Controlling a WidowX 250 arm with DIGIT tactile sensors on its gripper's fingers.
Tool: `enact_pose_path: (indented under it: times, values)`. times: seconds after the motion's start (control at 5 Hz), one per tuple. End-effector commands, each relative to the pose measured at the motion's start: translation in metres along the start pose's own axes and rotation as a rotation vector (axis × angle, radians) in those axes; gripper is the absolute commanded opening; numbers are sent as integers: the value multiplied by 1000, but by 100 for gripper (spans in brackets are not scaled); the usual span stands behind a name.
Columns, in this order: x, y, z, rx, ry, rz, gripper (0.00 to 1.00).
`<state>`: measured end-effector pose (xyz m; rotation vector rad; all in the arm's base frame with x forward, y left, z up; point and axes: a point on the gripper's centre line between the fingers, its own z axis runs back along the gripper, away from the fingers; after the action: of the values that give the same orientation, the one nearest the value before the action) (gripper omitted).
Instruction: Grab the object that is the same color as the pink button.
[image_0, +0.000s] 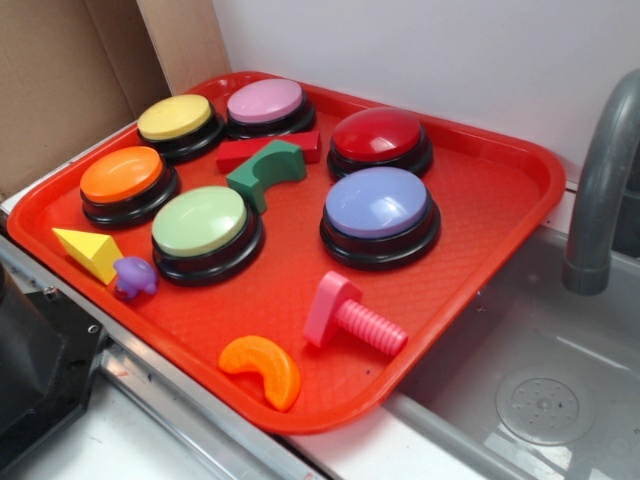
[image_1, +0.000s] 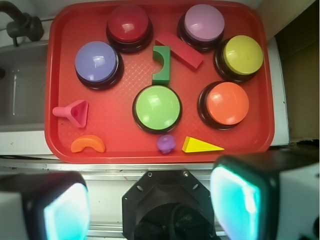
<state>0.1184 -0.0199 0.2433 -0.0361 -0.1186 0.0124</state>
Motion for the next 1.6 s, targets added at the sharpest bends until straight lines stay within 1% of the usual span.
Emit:
enact_pose_path:
  times: [0.0,0.2,0.4,0.6,0.8,1.0,1.2,1.4]
  values:
    - [0,0,0,0,0,0,100]
    - [13,-30,-25,-29,-55,-40,100]
    - [22,-56,-51,-39,-92,-41,100]
    - [30,-81,-87,-81,-105,-63,100]
    - [34,-101,-127,-92,-99,-46,100]
    - [37,-111,-155,-87,-99,17,100]
    - [40,-124,-175,-84,-82,-6,100]
    - [42,-131,-194,-67,-58,-18,100]
